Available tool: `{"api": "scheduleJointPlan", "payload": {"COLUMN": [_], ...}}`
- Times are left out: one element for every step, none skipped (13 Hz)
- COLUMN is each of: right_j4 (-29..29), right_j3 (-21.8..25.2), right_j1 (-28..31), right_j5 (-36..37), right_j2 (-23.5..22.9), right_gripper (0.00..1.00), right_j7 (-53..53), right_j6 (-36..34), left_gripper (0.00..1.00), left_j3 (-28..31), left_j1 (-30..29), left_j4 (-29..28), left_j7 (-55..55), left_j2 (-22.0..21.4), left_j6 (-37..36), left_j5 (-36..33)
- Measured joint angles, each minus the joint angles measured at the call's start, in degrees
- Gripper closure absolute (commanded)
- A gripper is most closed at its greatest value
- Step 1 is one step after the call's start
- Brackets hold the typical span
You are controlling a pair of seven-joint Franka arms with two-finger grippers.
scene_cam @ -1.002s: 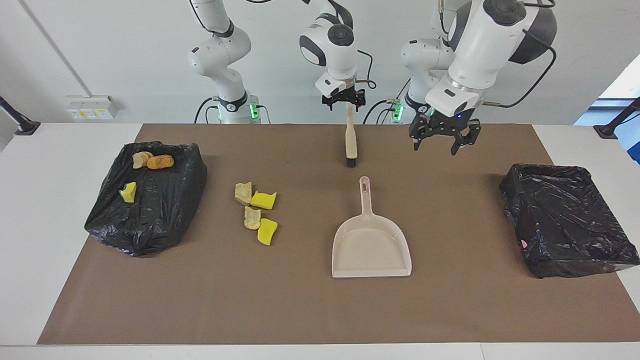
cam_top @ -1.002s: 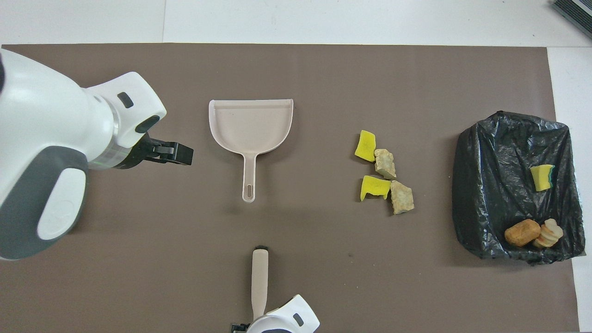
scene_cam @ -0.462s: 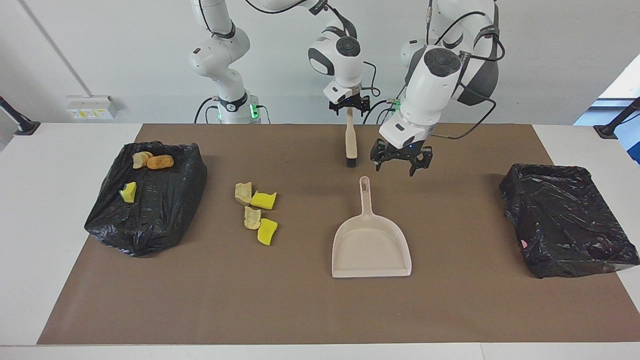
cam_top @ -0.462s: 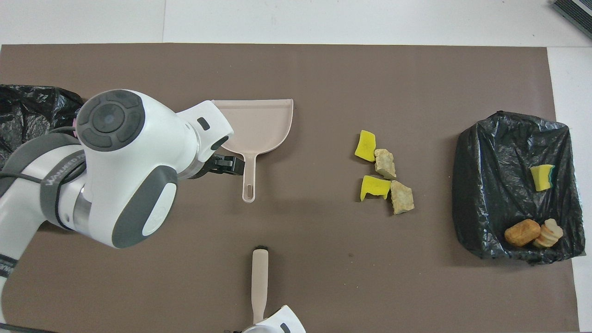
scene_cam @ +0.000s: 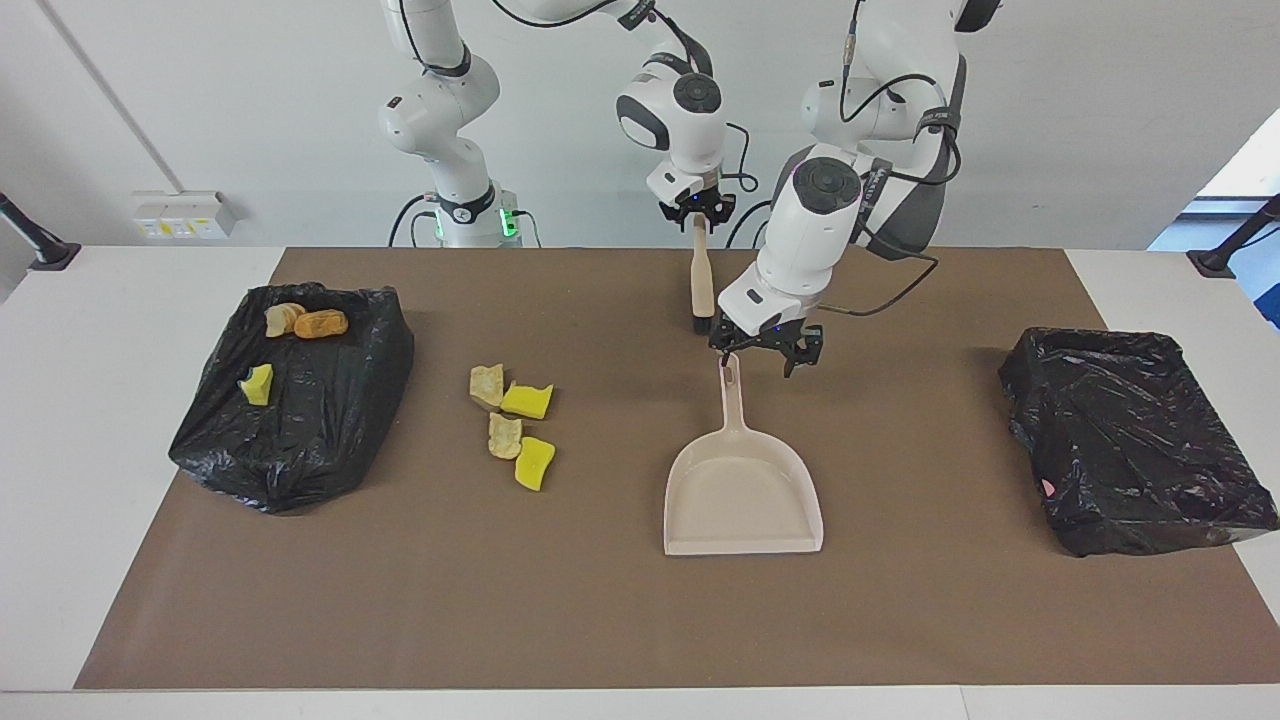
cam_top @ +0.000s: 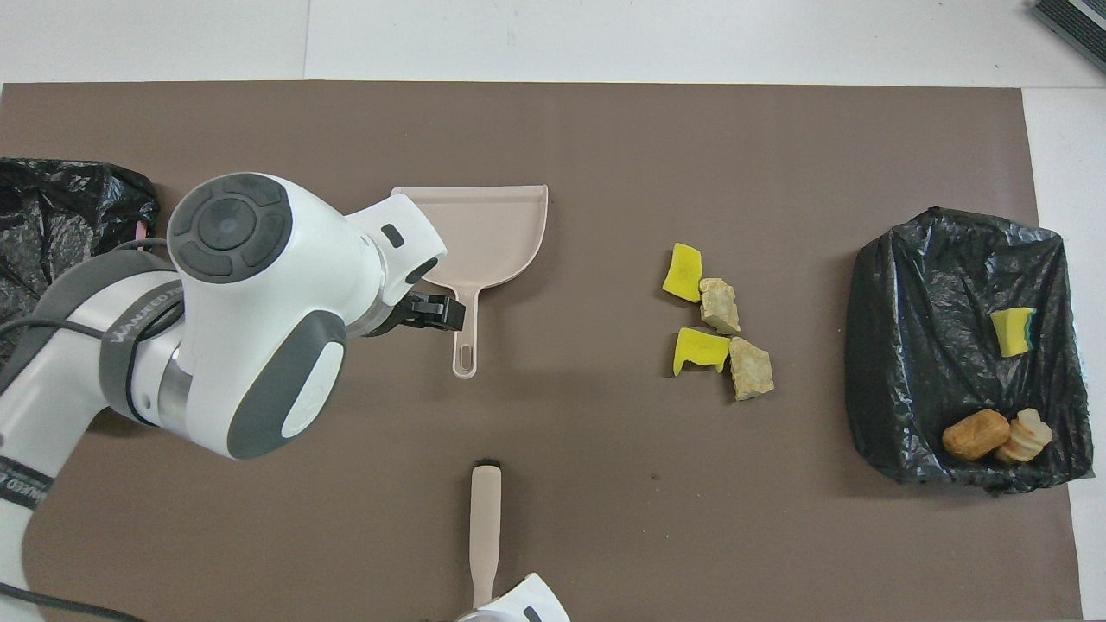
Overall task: Sweep and dump trash in bin
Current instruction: 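Reach the left gripper to the dustpan handle while the right gripper reaches the brush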
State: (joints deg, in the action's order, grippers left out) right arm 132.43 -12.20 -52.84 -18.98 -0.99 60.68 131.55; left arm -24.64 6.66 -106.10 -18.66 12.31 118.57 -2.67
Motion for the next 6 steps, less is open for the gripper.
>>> {"api": "scheduleJointPlan", "payload": {"right_j4": [0.0, -0.01, -0.02, -0.1, -0.31, -0.69], "right_j3": [0.03, 0.14, 0.35, 0.62, 0.85, 0.93], "right_j1": [-0.01, 0.01, 0.04, 0.1, 0.41, 1.25], "right_j5": [-0.01, 0.0, 0.04, 0.08, 0.11, 0.19], "right_j2": [0.02, 0.02, 0.02, 0.08, 0.48, 1.65], "right_gripper": [1.0, 1.0, 1.0, 1.0, 1.0, 1.0], "right_j7": [0.07, 0.28, 0.28, 0.13, -0.2, -0.47], "right_j6": [0.01, 0.05, 0.05, -0.45, -2.17, -4.8], "left_gripper": [0.0, 0.0, 0.0, 0.0, 0.0, 0.0], "left_j3": [-0.17, -0.43, -0.67, -0.83, -0.87, -0.88], "left_j1": [0.01, 0.01, 0.02, 0.03, 0.05, 0.08], "left_j4": [-0.21, -0.27, -0.34, -0.51, -0.85, -1.16], "left_j7": [-1.13, -2.04, -2.53, -2.93, -3.37, -3.74], "left_j2": [0.98, 1.93, 2.61, 3.0, 3.14, 3.3], "left_j6": [1.08, 1.99, 2.7, 3.45, 4.26, 5.13], "left_j5": [-1.3, -2.08, -2.43, -2.56, -2.59, -2.6]}}
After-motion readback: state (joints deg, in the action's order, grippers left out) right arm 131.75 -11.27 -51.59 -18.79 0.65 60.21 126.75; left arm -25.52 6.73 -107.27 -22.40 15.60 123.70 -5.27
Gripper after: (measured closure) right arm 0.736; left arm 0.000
